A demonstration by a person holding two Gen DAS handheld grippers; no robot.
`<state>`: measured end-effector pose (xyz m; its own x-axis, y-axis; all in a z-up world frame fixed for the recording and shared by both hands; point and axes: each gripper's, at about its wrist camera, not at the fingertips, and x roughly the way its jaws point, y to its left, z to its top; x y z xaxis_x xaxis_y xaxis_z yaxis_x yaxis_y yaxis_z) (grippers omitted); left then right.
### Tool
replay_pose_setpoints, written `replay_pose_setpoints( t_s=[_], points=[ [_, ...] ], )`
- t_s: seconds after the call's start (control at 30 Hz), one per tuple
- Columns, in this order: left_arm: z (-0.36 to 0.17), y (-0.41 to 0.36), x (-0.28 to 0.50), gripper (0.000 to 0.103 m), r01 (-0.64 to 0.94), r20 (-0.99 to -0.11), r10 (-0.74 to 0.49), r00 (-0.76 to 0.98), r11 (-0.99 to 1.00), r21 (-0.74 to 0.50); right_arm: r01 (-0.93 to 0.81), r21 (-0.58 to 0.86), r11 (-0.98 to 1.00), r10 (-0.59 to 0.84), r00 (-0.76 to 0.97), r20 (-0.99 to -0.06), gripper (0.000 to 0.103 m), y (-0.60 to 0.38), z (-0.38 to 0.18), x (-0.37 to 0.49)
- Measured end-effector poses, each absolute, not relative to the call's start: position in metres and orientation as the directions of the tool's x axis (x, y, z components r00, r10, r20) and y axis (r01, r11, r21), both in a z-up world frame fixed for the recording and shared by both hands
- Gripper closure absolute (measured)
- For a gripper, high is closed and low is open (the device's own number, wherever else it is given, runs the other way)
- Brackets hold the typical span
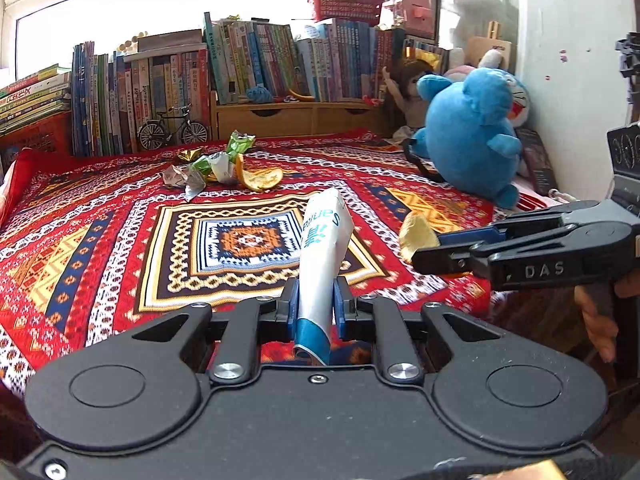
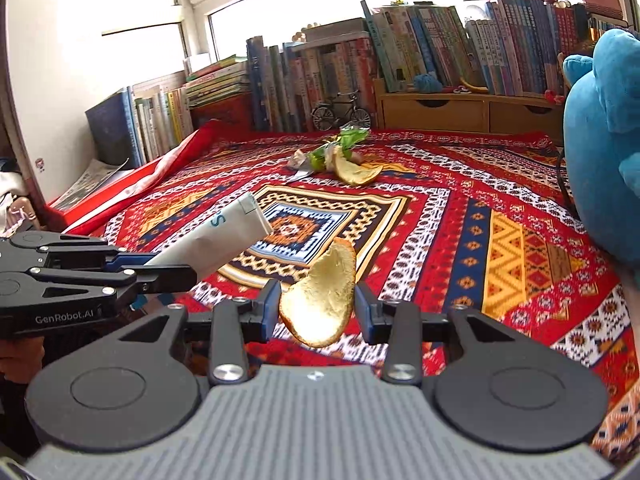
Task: Collect trash
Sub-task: 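Grasp the orange peel piece with the right gripper, then carry the Sanjin packet and orange peel down over the trash bin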
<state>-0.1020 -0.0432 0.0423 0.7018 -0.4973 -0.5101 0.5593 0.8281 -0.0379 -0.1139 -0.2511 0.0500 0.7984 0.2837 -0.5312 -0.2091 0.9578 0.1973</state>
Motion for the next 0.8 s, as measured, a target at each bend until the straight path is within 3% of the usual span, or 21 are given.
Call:
replay_pose_setpoints(
  t_s=[0.53, 0.8],
  points=[
    [0.030, -0.024, -0.182, 0.086, 0.593, -0.548, -0.531, 0.646, 0.801, -0.078, -0.304, 0.199, 0.932, 0.363, 0.749, -0.555, 0.059, -0.215, 0.035, -0.185],
    [0.011, -0.013, -0.200, 0.086, 0.575, -0.613, -0.516, 0.598, 0.809, -0.120, -0.315, 0.253, 0.915, 0.404, 0.691, -0.599, 0.059, -0.210, 0.016, -0.208]
  ],
)
